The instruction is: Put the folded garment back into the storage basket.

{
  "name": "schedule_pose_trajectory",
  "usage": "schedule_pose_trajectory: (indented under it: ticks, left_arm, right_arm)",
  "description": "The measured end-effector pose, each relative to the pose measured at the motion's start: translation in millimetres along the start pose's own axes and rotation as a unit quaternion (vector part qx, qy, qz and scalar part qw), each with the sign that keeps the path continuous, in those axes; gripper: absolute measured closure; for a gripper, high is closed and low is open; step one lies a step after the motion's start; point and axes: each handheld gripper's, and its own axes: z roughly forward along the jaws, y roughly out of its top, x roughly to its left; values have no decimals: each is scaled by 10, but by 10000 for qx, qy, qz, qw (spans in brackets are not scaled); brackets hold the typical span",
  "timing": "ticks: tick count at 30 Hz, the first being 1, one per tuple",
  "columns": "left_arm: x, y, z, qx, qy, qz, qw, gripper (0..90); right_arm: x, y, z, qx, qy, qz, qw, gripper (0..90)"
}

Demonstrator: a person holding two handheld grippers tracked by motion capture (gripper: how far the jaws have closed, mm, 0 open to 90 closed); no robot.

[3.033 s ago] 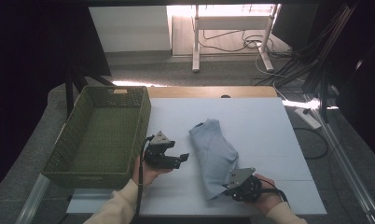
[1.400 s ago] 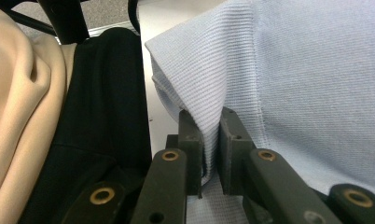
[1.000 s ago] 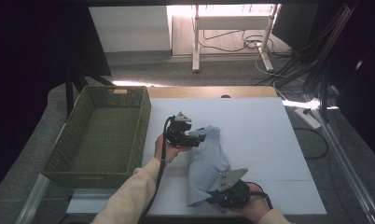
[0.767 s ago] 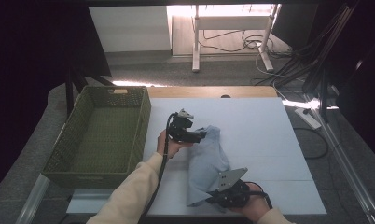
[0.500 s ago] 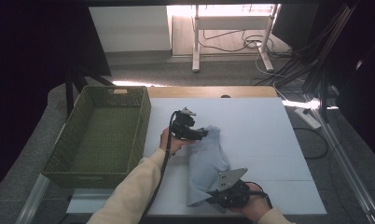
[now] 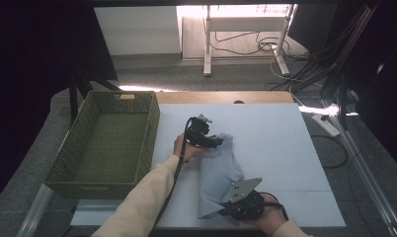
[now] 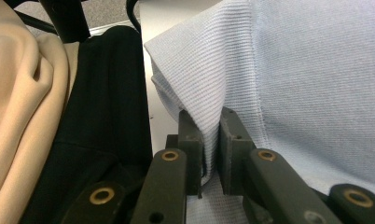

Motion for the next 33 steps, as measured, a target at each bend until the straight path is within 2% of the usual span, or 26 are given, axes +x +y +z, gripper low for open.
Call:
schedule_pose_trajectory:
  ticks: [9, 22, 28, 30, 33]
  left_arm:
    - [24, 23, 113, 127, 94, 21, 9999, 221]
    - [59, -19, 269, 399, 37, -5, 9992, 214]
    - [41, -26, 283, 420, 59, 40, 9991, 220]
    - [28, -38, 277, 389, 12, 98, 9992, 263]
    - [6, -65, 262, 343, -86, 186, 9992, 387]
  right_arm:
    - [-1, -4, 4, 14, 6, -9, 10000, 813]
    - [-6, -10, 4, 37, 10, -12, 10000, 813]
    - [-7, -11, 7, 46, 2, -20, 10000, 813]
    - [-6, -11, 9, 53, 0, -23, 10000, 813]
    - [-8, -11, 9, 62, 1, -28, 10000, 813]
